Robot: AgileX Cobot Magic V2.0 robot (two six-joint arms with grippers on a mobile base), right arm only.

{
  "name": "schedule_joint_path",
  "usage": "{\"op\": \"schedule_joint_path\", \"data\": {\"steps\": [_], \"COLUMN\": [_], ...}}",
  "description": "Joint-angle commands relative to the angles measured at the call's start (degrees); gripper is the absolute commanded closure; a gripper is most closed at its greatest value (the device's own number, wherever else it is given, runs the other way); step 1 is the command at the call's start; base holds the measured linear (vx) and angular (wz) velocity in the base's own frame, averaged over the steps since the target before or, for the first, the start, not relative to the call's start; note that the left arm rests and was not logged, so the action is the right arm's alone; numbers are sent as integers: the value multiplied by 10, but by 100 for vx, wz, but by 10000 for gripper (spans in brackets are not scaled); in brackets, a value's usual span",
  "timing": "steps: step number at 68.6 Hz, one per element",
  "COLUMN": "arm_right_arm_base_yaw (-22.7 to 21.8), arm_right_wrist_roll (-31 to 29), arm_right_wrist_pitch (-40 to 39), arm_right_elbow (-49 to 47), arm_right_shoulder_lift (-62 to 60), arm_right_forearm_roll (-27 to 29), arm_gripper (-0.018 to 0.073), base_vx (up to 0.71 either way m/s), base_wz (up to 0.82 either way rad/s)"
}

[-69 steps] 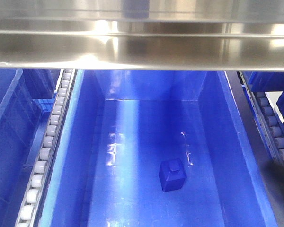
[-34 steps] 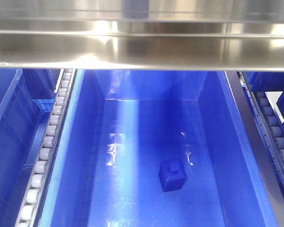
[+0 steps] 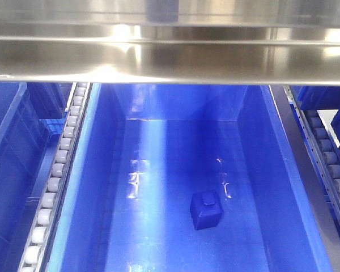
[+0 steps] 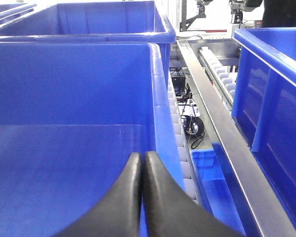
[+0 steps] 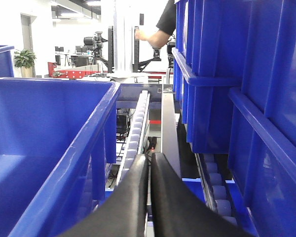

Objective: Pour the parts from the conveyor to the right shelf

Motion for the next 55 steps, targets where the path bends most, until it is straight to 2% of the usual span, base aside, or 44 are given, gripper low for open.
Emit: {"op": "schedule_joint_path", "data": {"steps": [1,55], "arm_right_arm_base_yaw": [-3,-3], "arm_right_wrist_roll": [-5,-5], "arm_right_wrist_pitch": [-40,-38], "arm_right_elbow": [1,1], "arm_right_shoulder_lift": [-11,-11], "arm_right_forearm_roll": [-5,-5], "arm_gripper": [569,569], "base_vx": [0,0], "base_wz": [0,0]}}
